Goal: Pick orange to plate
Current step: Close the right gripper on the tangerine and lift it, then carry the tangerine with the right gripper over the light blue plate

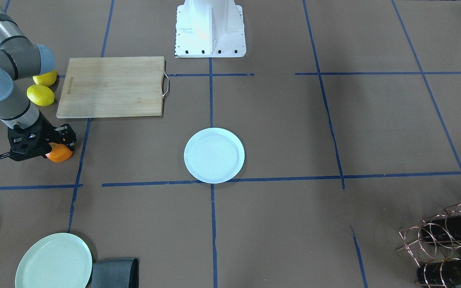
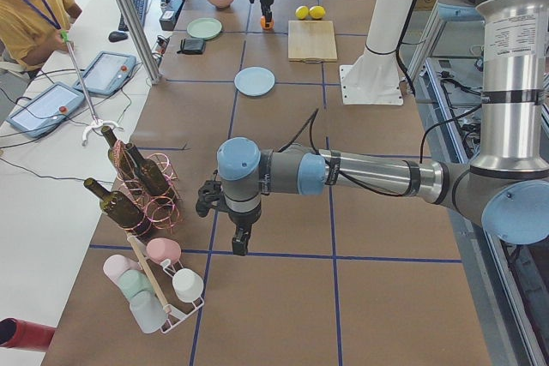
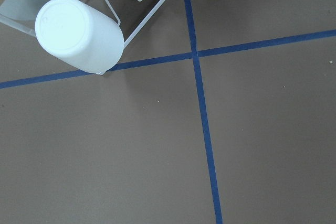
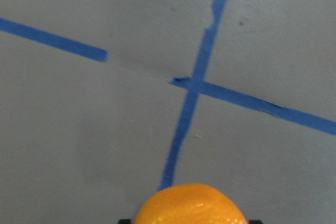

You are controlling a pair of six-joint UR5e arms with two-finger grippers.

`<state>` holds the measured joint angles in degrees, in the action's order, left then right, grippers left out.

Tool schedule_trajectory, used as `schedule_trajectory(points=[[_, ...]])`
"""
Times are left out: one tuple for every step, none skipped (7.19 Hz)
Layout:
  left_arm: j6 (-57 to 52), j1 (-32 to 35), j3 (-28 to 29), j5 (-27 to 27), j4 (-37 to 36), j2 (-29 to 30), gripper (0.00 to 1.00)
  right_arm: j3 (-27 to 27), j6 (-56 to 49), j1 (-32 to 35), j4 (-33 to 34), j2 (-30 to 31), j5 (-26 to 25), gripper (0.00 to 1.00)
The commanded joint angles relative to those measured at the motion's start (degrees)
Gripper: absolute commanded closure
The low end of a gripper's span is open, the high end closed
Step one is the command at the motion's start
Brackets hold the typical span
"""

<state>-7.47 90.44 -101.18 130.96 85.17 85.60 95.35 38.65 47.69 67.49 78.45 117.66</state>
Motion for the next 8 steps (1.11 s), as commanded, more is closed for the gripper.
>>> schedule_trajectory(points=[[0.0,0.0,0.0,0.0,0.0,0.0,0.0,-0.7,8.9,-4.1,14.2,-15.8,-0.4,1.0],[0.0,0.0,0.0,0.0,0.0,0.0,0.0,-4.6,13.3,-5.6,20.8,-25.4,-1.6,1.0],[0.0,0.0,-0.1,0.0,0.0,0.0,0.0,-12.2,19.3,-7.9,21.2,-34.5,-4.8,1.0],[0.0,0.0,-0.1,0.1,0.0,0.0,0.0,-20.2,22.9,-10.3,21.2,-42.2,-7.0,1.0],[0.0,0.0,-0.1,0.1,0.0,0.0,0.0,-24.8,25.3,-12.7,21.1,-46.0,-9.8,1.0],[0.0,0.0,-0.1,0.1,0.0,0.0,0.0,-25.4,26.9,-14.5,20.9,-46.2,-12.4,1.0],[0.0,0.0,0.0,0.1,0.0,0.0,0.0,-26.1,27.0,-15.9,20.9,-46.2,-14.1,1.0],[0.0,0.0,0.0,0.1,0.0,0.0,0.0,-26.8,27.0,-16.7,20.9,-46.0,-14.9,0.99]])
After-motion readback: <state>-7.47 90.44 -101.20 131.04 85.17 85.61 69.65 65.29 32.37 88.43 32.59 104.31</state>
